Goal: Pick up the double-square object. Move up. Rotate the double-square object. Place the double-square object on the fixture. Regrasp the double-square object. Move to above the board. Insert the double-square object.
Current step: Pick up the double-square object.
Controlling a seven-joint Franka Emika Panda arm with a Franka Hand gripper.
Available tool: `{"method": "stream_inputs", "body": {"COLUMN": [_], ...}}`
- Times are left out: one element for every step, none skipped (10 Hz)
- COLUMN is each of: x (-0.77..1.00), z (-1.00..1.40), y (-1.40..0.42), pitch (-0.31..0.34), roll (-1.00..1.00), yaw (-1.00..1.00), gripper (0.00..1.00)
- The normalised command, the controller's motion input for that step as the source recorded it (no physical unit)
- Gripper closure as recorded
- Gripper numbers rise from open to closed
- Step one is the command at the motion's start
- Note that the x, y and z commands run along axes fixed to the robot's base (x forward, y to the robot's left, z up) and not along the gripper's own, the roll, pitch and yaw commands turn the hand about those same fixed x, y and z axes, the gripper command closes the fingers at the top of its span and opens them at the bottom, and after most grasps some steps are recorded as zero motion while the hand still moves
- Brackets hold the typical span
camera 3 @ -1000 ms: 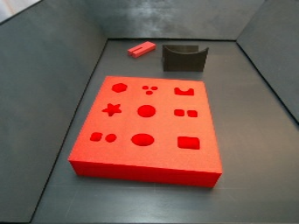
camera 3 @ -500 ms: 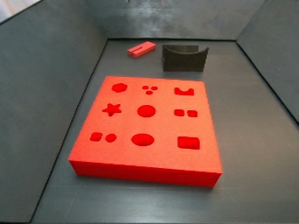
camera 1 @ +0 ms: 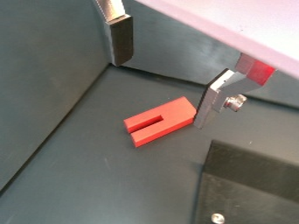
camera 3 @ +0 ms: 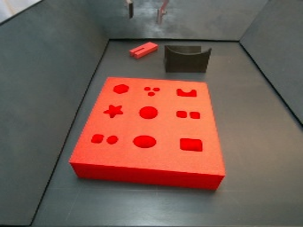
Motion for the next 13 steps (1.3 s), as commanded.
{"method": "stream_inputs", "body": {"x": [-0.07, -0.06, -0.05, 0.00, 0.00, 0.07, 0.10, 0.10, 0.13, 0.03, 0.02, 0.00, -0.09], "z": [-1.00, -1.00, -0.95, -1.00, -1.00, -1.00, -1.00, -1.00, -1.00, -1.00, -1.00, -1.00, -0.98], "y": [0.34, 0.39, 0.41, 0.22, 0.04, 0.00, 0.00, 0.00, 0.00, 0.00, 0.00, 0.00, 0.00], "pitch": [0.000, 0.000, 0.044, 0.000, 0.000, -0.004, -0.009, -0.003, -0.017, -0.030, -0.029, -0.036, -0.094], "roll": [0.00, 0.00, 0.04, 0.00, 0.00, -0.02, -0.01, 0.00, -0.02, -0.03, -0.04, -0.04, -0.07], "yaw": [-0.73, -0.68, -0.51, -0.49, -0.34, -0.31, -0.30, -0.26, -0.20, -0.09, -0.01, 0.00, 0.00], "gripper": [0.00, 0.00, 0.00, 0.00, 0.00, 0.00, 0.00, 0.00, 0.00, 0.00, 0.00, 0.00, 0.00]}}
